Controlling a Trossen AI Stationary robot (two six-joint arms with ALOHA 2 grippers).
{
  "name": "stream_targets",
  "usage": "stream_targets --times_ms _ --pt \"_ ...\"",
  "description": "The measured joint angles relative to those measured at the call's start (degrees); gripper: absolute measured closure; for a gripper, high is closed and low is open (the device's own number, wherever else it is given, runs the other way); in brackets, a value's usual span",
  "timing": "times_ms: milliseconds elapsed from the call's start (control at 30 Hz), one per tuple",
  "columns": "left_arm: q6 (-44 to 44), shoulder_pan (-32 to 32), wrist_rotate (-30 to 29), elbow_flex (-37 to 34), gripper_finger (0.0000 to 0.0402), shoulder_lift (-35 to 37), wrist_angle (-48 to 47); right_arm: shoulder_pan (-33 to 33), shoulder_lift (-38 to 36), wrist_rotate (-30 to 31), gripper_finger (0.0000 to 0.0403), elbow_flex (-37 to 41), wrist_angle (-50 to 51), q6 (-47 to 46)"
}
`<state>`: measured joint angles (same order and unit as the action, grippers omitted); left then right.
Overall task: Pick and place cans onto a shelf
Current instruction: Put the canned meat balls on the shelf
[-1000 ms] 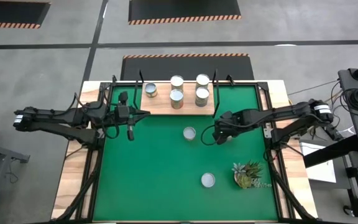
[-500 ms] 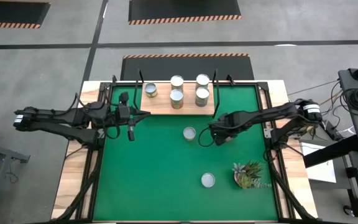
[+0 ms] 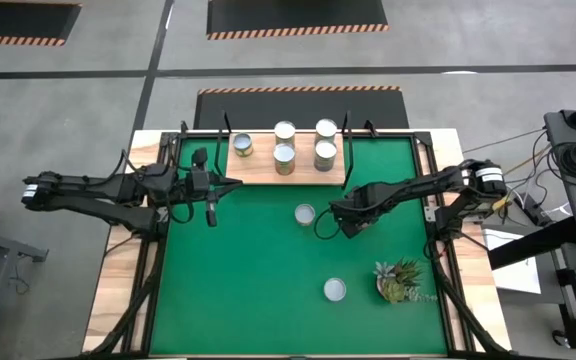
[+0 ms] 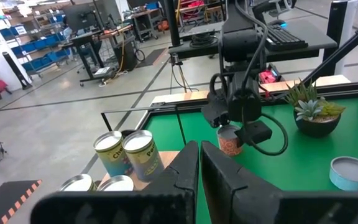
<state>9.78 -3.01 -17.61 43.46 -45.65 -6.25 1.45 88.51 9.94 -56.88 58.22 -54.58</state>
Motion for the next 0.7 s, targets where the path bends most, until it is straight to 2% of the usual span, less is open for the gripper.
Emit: stream_targets --times_ms 133,333,467,700 --pt "1.82 0.00 0.02 -0.02 0.0402 0.54 -1.86 -0.02 -1.55 -0.94 0.0131 0.03 -0.33 0.16" --pt "3.62 0.00 0.02 -2.43 0.0402 4.36 0.56 -0.13 -6.09 -0.91 0.0116 -3.68 0.06 0.44" --pt "4.74 0.00 0.02 -4.65 0.0402 8.08 2.81 -1.28 -7.41 1.06 0.0119 -9.16 0.01 1.85" --pt "4.74 0.00 0.02 -5.40 0.0402 11.46 2.31 -3.48 -5.41 8.69 0.0123 -22.08 -0.24 8.46"
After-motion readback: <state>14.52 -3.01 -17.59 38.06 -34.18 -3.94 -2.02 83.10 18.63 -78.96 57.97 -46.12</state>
